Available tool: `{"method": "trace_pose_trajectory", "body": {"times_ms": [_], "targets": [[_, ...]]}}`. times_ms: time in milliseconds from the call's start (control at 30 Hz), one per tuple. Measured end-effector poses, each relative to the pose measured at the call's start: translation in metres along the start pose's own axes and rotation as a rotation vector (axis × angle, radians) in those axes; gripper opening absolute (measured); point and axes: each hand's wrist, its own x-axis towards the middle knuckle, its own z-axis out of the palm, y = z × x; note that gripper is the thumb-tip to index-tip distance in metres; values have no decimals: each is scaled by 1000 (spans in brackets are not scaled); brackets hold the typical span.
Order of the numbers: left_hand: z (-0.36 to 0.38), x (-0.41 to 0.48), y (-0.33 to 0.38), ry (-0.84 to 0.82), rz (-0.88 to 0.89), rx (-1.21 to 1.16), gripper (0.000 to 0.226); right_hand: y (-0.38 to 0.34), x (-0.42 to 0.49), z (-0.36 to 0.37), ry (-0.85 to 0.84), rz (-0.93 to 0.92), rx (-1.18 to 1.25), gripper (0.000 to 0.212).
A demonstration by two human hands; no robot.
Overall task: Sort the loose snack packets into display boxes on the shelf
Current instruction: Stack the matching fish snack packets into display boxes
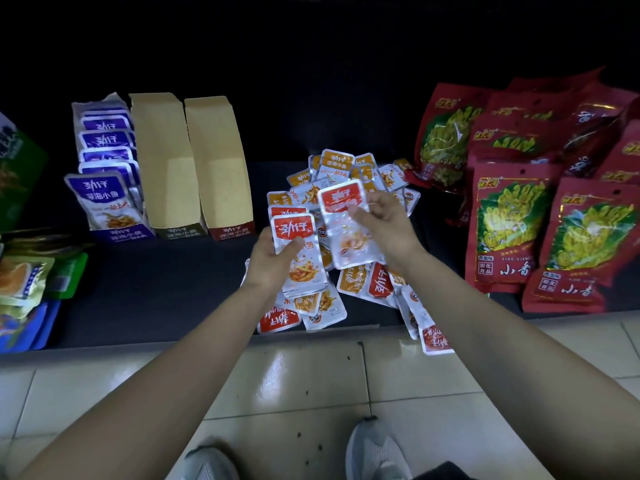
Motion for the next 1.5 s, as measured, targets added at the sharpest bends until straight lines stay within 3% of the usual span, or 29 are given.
{"method": "trace_pose_trajectory", "body": {"times_ms": [100, 200, 300, 367, 500, 600, 667, 833, 1000, 1100, 1167, 1300, 1400, 1500], "targets": [[5, -1, 3, -26, -64, -136, 20, 4, -13, 20, -156, 121, -7, 16], [9, -4, 4, -73, -4, -90, 24, 9, -18, 31, -182, 56, -163, 20], [5, -4, 1, -39, 8, -13, 39, 4, -13, 21, -118, 17, -241, 11], [2, -3, -1, -19, -5, 5, 41, 2, -8, 3, -71, 20, -472, 11], [5, -4, -7, -60, -10, 39, 40, 5, -22, -25, -299, 150, -1331, 66], [11, -6, -10, -78, -8, 74, 41, 20, -33, -28, -329, 93, -1486, 87], [13, -6, -12, -89, -5, 86, 40, 29, -30, -32, -297, 2, -1427, 80], [12, -9, -10, -95, 16, 90, 39, 39, -23, -39, -147, -188, -979, 47], [8, -10, -9, -85, 21, 114, 41, 19, -6, -23, 44, -211, -507, 44], [8, -10, -8, -90, 20, 134, 44, -3, 2, -19, 67, -192, -231, 26], [8, -8, -9, -96, 21, 148, 45, -10, 4, -21, 48, -193, -202, 9], [10, -4, -4, -101, 57, 169, 45, -19, 1, -33, 33, -129, -100, 13], [13, -4, 0, -192, 26, 122, 46, -22, -7, -40, -71, -26, -5, 13], [22, -7, 1, -299, -62, 82, 53, -9, -19, -37, -92, -6, -82, 10]]}}
